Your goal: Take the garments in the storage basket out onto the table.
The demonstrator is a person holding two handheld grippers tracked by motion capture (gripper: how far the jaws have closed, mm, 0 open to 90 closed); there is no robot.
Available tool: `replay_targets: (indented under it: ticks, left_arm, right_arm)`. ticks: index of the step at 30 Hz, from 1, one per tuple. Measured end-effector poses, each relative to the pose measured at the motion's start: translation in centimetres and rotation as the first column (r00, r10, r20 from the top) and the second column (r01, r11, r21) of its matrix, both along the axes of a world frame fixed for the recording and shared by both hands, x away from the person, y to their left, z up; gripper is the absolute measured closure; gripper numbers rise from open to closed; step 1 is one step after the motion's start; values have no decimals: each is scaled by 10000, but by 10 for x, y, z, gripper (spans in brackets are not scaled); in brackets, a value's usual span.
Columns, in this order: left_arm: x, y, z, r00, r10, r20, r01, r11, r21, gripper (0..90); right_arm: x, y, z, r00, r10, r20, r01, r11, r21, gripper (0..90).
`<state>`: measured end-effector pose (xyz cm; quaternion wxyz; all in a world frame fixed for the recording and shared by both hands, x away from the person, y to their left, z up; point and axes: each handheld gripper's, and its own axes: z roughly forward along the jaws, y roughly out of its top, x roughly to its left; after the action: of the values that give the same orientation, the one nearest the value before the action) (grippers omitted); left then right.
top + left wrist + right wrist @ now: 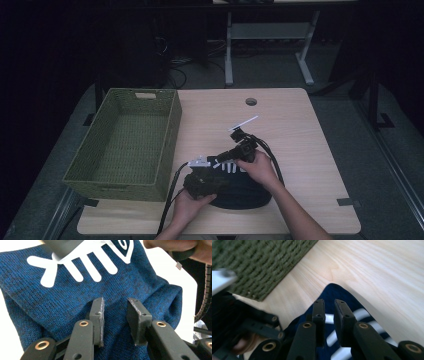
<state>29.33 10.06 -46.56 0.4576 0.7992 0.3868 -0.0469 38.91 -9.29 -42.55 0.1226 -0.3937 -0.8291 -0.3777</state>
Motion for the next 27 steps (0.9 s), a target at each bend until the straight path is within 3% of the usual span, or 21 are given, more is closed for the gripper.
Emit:
replay_targets:
  ticks: [5,9,14,18,21,27]
  left_arm:
    - [-1,-1,0,10000,23,6,-23,10000,46,671]
    - [-1,-1,0,10000,28,7,-28,10000,45,671]
    - [-1,-1,0,10000,4,16,-4,10000,30,672]
    - [-1,-1,0,10000,3,40,-3,10000,21,672]
    - [-1,-1,0,10000,-7,42,7,10000,28,671]
    - [-1,-1,0,10000,7,49,-7,10000,44,669]
  right_arm:
    - [-7,-29,3,9988,-477,-64,478,9987,191,786]
    - [-10,-45,-5,9967,-770,-253,772,9970,84,799]
    - [-9,-47,-17,9953,-865,-433,858,9962,-172,843]
    - [-8,-51,-26,9925,-1038,-646,1046,9945,92,884]
    - [-8,-53,-25,9920,-1013,-753,1036,9943,268,846]
    - [-15,-68,-12,9927,-1169,-299,1184,9915,544,818]
